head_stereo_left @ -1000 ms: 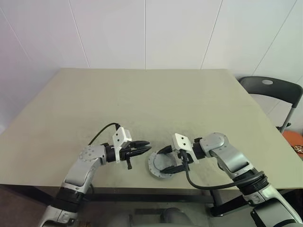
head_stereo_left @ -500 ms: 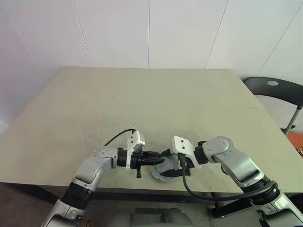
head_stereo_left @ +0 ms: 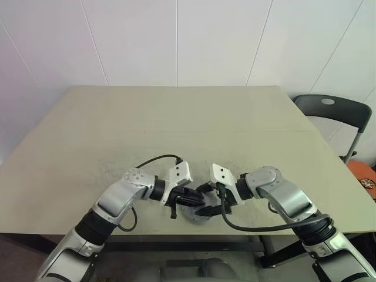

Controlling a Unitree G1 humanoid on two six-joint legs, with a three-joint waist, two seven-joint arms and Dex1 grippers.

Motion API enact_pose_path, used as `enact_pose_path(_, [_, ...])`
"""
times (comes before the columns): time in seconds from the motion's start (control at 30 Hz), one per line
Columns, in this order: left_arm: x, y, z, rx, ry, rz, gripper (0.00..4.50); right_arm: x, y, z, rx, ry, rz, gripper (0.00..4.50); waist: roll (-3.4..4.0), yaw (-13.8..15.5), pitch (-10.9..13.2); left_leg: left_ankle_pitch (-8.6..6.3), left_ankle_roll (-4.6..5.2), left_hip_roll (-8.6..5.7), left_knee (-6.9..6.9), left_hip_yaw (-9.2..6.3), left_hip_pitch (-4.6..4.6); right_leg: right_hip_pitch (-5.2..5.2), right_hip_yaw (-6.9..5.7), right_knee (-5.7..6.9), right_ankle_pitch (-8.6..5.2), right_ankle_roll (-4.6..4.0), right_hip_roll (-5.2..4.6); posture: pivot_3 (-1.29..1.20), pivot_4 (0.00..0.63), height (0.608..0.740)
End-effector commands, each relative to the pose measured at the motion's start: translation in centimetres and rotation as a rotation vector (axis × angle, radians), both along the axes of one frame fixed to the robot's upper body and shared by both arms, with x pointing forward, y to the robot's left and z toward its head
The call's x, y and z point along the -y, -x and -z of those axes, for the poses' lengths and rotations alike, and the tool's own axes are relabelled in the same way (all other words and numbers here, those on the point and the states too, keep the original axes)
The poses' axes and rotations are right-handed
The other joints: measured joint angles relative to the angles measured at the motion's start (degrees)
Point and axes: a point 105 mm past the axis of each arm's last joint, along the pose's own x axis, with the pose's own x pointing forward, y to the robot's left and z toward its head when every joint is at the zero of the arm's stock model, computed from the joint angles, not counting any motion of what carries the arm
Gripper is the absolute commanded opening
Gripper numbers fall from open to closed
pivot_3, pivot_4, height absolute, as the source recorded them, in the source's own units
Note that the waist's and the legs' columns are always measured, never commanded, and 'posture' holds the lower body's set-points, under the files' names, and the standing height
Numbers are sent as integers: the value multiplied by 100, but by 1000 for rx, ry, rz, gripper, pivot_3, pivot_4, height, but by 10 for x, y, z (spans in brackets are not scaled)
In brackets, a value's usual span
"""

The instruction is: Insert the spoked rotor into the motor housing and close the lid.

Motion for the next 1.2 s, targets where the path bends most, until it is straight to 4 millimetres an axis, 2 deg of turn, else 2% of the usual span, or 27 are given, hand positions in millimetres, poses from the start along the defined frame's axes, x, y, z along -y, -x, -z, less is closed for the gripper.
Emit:
enact_pose_path(0.03, [-8, 1, 26, -40, -80, -22, 924, 5, -5, 9, -33, -26, 40, 4459, -3, 9, -2, 0, 0, 0, 1, 0, 0, -1, 0, 0, 0, 0, 0, 0, 0, 740])
enact_pose_path(0.23, [-15, -1, 32, -33, -82, -27, 924, 21, -9, 23, -37, -27, 51, 4486, -11, 16, -10, 0, 0, -3, 0, 0, -4, 2, 0, -17, 3, 3, -6, 0, 0, 740])
enact_pose_path(0.3, [-16, -1, 34, -30, -85, -26, 924, 24, -9, 21, -44, -55, 52, 4486, -12, 16, -12, 0, 0, -4, 3, 0, 1, 3, 0, -19, 4, 5, -14, 0, 0, 740])
enact_pose_path(0.6, [-15, -4, 41, -27, -81, -26, 924, 40, -32, 6, -68, -121, 199, 4486, -16, 22, -16, 0, 0, -17, 4, -1, 12, 20, 0, -32, 5, 7, -44, 0, 0, 740])
enact_pose_path(0.77, [-12, -7, 43, -25, -74, -24, 924, 41, -23, 1, -120, -143, 149, 4486, -15, 27, -17, -4, 7, -32, 4, 2, 4, 19, -11, -39, 7, 9, -74, 0, 0, 740])
enact_pose_path(0.87, [-13, -10, 45, -26, -74, -27, 924, 41, -24, 2, -101, -133, 150, 4486, -13, 33, -17, -9, 17, -32, -1, 2, -16, 20, -20, -42, 7, 16, -74, 0, 0, 740])
enact_pose_path(1.2, [-32, -17, 77, -40, -90, -16, 924, 45, -35, -23, -253, -261, 264, 4486, -5, 27, -25, -11, 20, -32, 2, -3, -4, 36, -31, -47, 6, 20, -79, 0, 0, 740])
